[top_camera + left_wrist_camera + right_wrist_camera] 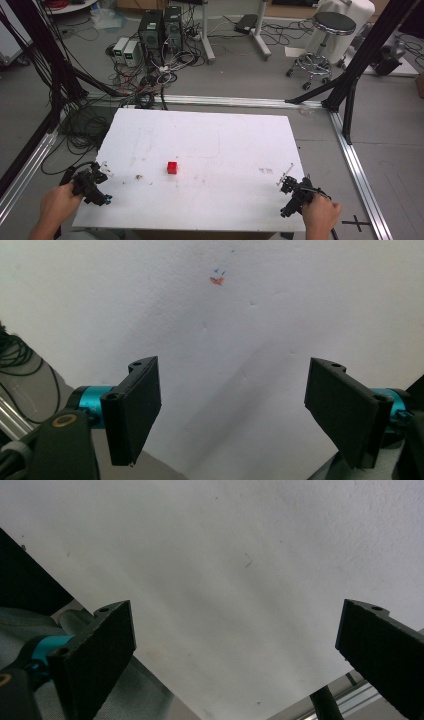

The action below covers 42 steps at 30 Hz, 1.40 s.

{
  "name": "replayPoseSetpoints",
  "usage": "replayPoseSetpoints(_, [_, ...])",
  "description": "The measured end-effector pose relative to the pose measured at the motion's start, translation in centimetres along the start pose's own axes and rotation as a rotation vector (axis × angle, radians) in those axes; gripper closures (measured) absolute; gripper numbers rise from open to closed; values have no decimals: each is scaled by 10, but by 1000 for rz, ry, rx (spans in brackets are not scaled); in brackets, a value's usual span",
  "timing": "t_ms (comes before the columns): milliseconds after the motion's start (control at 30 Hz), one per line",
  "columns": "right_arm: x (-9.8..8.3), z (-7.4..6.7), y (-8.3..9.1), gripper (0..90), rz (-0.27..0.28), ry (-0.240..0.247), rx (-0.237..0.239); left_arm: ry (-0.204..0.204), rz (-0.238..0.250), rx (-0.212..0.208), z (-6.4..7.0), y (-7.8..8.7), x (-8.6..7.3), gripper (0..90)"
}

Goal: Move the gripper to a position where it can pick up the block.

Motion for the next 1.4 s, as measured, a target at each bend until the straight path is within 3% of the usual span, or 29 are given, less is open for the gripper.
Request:
replayPoseSetpoints(233, [0,1,1,18,7,4,-1,-27,2,13,-12,11,10,228])
replayPoseSetpoints(800, [-3,1,2,18,28,-1,3,-96,5,-16,-31,29,41,229])
replayPoseSetpoints(1167, [-2,0,3,18,27,2,7,-277,13,-45,-30,32,71,229])
replayPoseSetpoints(1400, [-1,0,2,18,32,8,6,-355,5,-79,-29,33,86,228])
Point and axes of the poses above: each handheld gripper's, and its own axes: y roughly backward along the jaws, x roughly out of its top, z roughly to its right, the point moved 8 cm from there along -y, roughly forward along the jaws, and after that the axes turned 9 degrees about x, right-handed, at the moved point
